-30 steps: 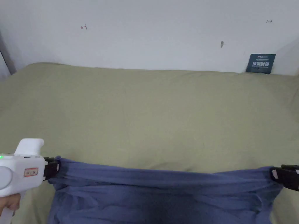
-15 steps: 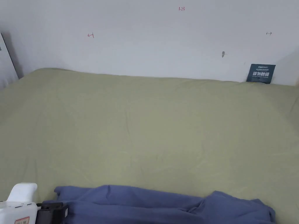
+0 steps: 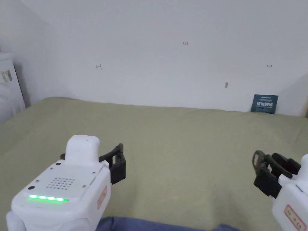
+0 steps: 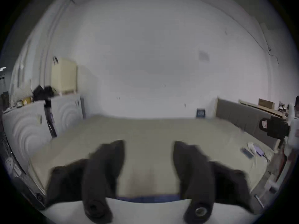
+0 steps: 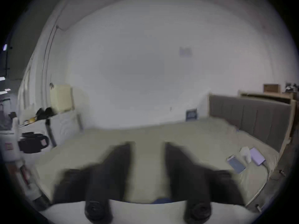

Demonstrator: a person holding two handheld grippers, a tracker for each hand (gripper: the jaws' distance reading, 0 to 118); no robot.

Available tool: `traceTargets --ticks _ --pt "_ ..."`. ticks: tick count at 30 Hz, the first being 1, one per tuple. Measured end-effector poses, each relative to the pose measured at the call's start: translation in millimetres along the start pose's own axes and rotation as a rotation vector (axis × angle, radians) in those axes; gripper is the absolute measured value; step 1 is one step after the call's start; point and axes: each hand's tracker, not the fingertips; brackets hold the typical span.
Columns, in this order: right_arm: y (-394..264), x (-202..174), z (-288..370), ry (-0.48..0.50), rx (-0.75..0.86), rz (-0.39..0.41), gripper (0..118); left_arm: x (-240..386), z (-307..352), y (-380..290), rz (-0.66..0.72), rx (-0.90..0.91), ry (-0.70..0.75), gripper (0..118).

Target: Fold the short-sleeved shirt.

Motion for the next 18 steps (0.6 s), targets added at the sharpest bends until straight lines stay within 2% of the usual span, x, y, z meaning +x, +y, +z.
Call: traceTargets --ticks 1,2,4,16,18 --pt "-1.3 -8.9 0.1 -0.068 0.031 0.055 2 8.5 4.2 0.9 -0.013 0.015 0.023 0" --pt "-5.7 -17.7 2.1 -0.080 0.045 0.096 2 14.9 7.2 0.5 -0.022 0.047 0.003 0" --pt "-5.9 -25.0 -2.3 -0.037 -0.010 0.148 2 22.3 12.3 0.8 -0.024 0.044 0.011 0" --pt "-12.1 -42.6 3.2 -0.022 -0.021 0.164 2 7.5 9.3 7.7 -0.068 0.024 -0.013 0" --pt "-13.0 -46.5 4.5 -0.019 -0.023 0.174 2 -12.3 4.7 9.0 -0.014 -0.036 -0.047 0"
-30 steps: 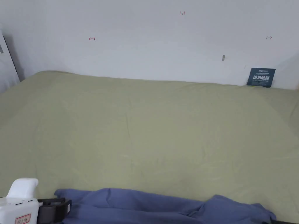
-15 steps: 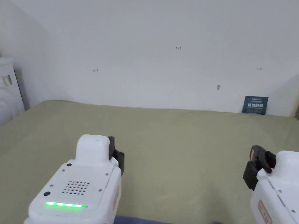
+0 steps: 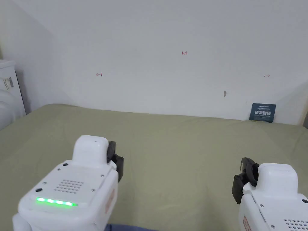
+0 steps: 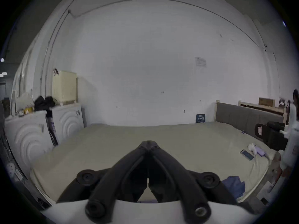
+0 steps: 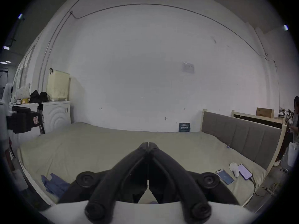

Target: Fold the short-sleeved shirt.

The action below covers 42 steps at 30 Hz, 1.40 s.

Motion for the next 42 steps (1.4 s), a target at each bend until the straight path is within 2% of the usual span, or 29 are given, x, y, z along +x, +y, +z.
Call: traceTargets --ticks 2,8,12,14,16,23,24,25,26,27,28,29,30,33,35,38,39,41,42 --pt "-0.6 -2.3 2.1 0.018 -0.006 -0.008 2 -25.4 -9.2 -2.0 0.070 -0.079 -0.024 0" --pt "-5.3 -9.9 10.1 0.048 -0.033 -0.001 2 -129.8 -56.1 -56.3 0.321 -0.535 -0.184 0" --pt "-13.8 -16.9 16.8 0.047 -0.030 0.039 2 -189.3 -78.8 -116.8 0.517 -0.751 -0.134 0" --pt "-18.4 -21.2 18.1 0.049 -0.055 0.063 2 -209.4 -83.0 -134.4 0.570 -0.776 -0.132 0" --pt "-24.6 -22.4 17.7 0.052 -0.076 0.057 2 -224.6 -91.3 -145.8 0.558 -0.822 -0.179 0" --pt "-39.6 -34.4 8.2 0.044 -0.118 0.057 2 -253.4 -121.0 -162.2 0.659 -0.906 -0.322 1" --pt "-41.0 -34.8 6.8 0.042 -0.117 0.058 2 -254.6 -124.0 -165.5 0.663 -0.914 -0.339 18" --pt "-42.7 -35.9 5.6 0.042 -0.118 0.059 2 -255.8 -127.4 -169.7 0.678 -0.935 -0.371 18" --pt "-43.6 -37.0 3.4 0.044 -0.129 0.063 2 -256.4 -130.4 -173.5 0.694 -0.963 -0.385 26" --pt "-45.2 -38.2 1.0 0.045 -0.142 0.068 2 -260.7 -133.6 -180.0 0.708 -0.973 -0.395 47" --pt "-47.8 -37.7 -0.6 0.045 -0.146 0.069 2 -256.9 -135.8 -185.5 0.709 -0.999 -0.429 84" --pt "-49.5 -38.3 -2.5 0.046 -0.156 0.070 2 -253.9 -138.6 -192.4 0.722 -1.025 -0.457 115" --pt "-50.9 -38.7 -4.5 0.047 -0.166 0.067 2 -259.2 -129.4 -192.5 0.768 -1.011 -0.467 118" --pt "-55.0 -40.2 -8.7 0.048 -0.191 0.069 2 -254.3 -128.3 -220.0 0.864 -1.042 -0.482 117" --pt "-57.5 -40.8 -9.8 0.052 -0.202 0.070 2 -251.3 -140.1 -221.5 0.875 -0.993 -0.552 117" --pt "-60.5 -41.4 -10.8 0.054 -0.216 0.079 2 -243.3 -145.7 -231.7 1.042 -1.010 -0.651 116" --pt "-61.7 -41.7 -11.2 0.055 -0.220 0.075 2 -238.5 -151.6 -237.4 1.014 -1.010 -0.646 115" --pt "-63.4 -41.8 -11.6 0.060 -0.231 0.065 2 -225.7 -154.6 -237.2 0.980 -1.012 -0.616 106" --pt "-63.8 -42.1 -11.3 0.062 -0.234 0.063 2 -224.3 -154.9 -234.4 0.982 -1.007 -0.605 82"
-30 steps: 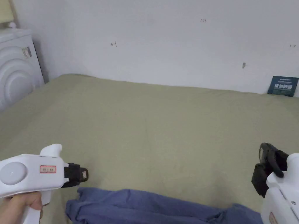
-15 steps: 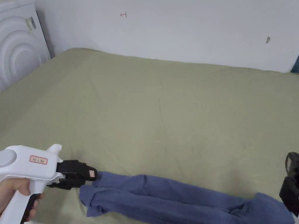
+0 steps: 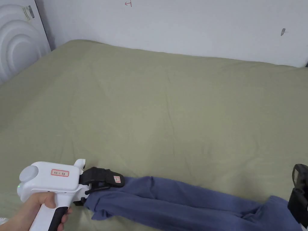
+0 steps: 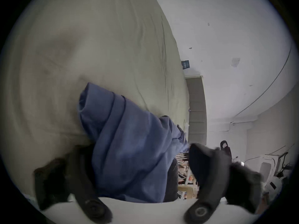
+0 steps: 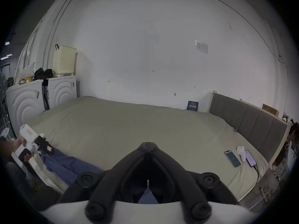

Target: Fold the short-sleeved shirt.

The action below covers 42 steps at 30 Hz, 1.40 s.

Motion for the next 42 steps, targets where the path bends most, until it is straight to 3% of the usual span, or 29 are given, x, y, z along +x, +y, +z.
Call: traceTargets --ticks 1,2,3,7,12,15,18,28,33,34,35,37,38,40,42 --pt "-0.4 -0.3 0.8 0.003 -0.001 -0.001 2 3.7 0.4 0.4 -0.002 0.026 0.030 41" --pt "-0.4 0.2 2.5 0.010 -0.002 -0.002 2 4.7 -0.5 1.9 -0.009 0.045 0.110 7" --pt "0.0 0.9 4.1 0.016 -0.001 -0.001 2 4.0 -1.6 2.1 -0.012 0.060 0.174 7" --pt "6.5 7.9 14.4 0.018 0.025 -0.002 2 12.1 7.3 -12.5 -0.010 0.062 0.127 7" --pt "14.9 19.5 21.5 0.008 0.052 -0.013 2 24.4 51.6 -0.4 0.011 0.206 0.129 7" --pt "17.6 26.6 28.5 0.006 0.070 -0.028 2 33.0 85.3 -0.4 0.007 0.268 0.174 7" --pt "18.0 29.9 31.5 0.002 0.080 -0.037 2 58.6 96.6 -13.4 -0.086 0.272 0.311 7" --pt "10.3 44.5 45.2 -0.002 0.073 -0.077 2 209.1 -9.2 -71.6 -0.508 0.138 0.597 7" --pt "5.0 61.4 51.9 -0.026 0.057 -0.103 2 228.3 -100.5 -95.0 -0.636 0.035 0.709 7" --pt "4.0 64.9 52.5 -0.032 0.052 -0.108 2 225.2 -120.5 -99.8 -0.662 0.028 0.733 8" --pt "3.1 68.6 53.5 -0.038 0.049 -0.113 2 221.3 -139.3 -102.4 -0.674 -0.002 0.734 17" --pt "1.2 75.1 55.1 -0.050 0.044 -0.119 2 217.5 -178.1 -116.2 -0.640 -0.039 0.680 96" --pt "-0.1 77.7 55.4 -0.059 0.040 -0.120 2 213.0 -194.9 -118.4 -0.631 -0.072 0.634 118" --pt "-2.2 83.1 56.0 -0.072 0.030 -0.128 2 207.9 -213.7 -121.0 -0.603 -0.002 0.548 111" --pt "-4.3 87.2 56.4 -0.083 0.021 -0.137 2 210.3 -220.1 -135.1 -0.560 -0.050 0.553 111"
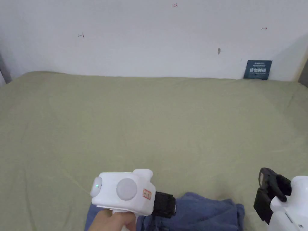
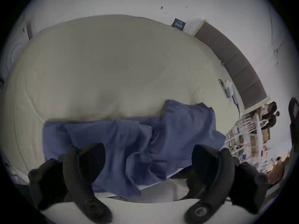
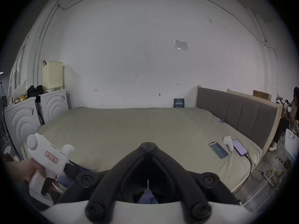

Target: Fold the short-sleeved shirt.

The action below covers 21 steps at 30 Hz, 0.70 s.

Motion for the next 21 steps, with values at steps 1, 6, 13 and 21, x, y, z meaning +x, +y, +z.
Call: traceTargets --ticks 1,6,13,21 --pt "-0.5 1.9 -0.5 -0.003 -0.004 -0.003 2 -1.4 4.5 -3.5 0.026 0.002 -0.021 110" --pt "-3.8 5.6 -7.1 -0.001 -0.016 -0.022 2 -40.8 62.6 2.5 0.057 0.119 -0.079 34" --pt "-5.8 -1.0 -11.8 0.023 -0.030 -0.028 2 -95.3 40.8 -1.4 0.218 0.067 -0.106 0" --pt "-7.7 -4.1 -10.3 0.030 -0.061 -0.017 2 -46.2 -62.5 -27.0 0.197 -0.085 -0.205 0"
